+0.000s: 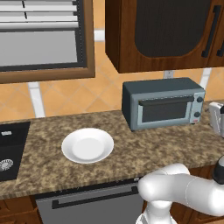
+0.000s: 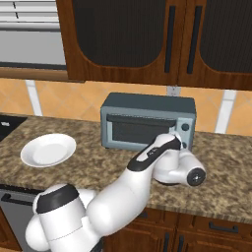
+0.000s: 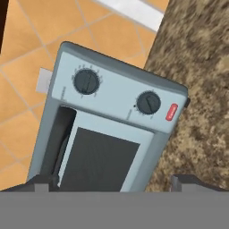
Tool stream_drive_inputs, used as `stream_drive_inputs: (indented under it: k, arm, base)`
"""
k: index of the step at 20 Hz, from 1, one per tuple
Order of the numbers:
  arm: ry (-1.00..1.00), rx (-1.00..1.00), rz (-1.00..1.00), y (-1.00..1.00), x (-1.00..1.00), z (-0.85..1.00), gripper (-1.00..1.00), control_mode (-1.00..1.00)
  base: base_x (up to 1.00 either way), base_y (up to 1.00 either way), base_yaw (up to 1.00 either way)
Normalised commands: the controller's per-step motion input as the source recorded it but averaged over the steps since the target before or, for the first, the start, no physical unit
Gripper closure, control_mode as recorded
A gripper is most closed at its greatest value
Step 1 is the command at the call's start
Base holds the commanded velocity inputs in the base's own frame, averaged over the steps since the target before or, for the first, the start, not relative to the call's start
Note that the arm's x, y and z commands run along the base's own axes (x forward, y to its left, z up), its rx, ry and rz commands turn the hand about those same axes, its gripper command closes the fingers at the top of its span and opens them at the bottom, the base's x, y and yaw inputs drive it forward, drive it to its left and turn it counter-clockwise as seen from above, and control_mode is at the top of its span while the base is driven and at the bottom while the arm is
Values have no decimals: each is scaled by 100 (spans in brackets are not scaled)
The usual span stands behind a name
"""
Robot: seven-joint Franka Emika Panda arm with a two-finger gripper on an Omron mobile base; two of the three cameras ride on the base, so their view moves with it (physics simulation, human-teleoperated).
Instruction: Pick up the kebab skewer and baguette bread, and place them inside the toaster oven. Close the toaster oven door and start by setting the timer.
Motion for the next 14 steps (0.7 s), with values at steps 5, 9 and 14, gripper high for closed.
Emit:
stream_drive_inputs:
  k: [5,9,14]
  arm:
    - [0,0,0,12,3,-8,-100,-100]
    - [0,0,0,0,25,0,-100,-100]
    - [0,0,0,0,26,-3,-100,-100]
  base:
    - [0,0,0]
    - [0,0,0]
    - [0,0,0]
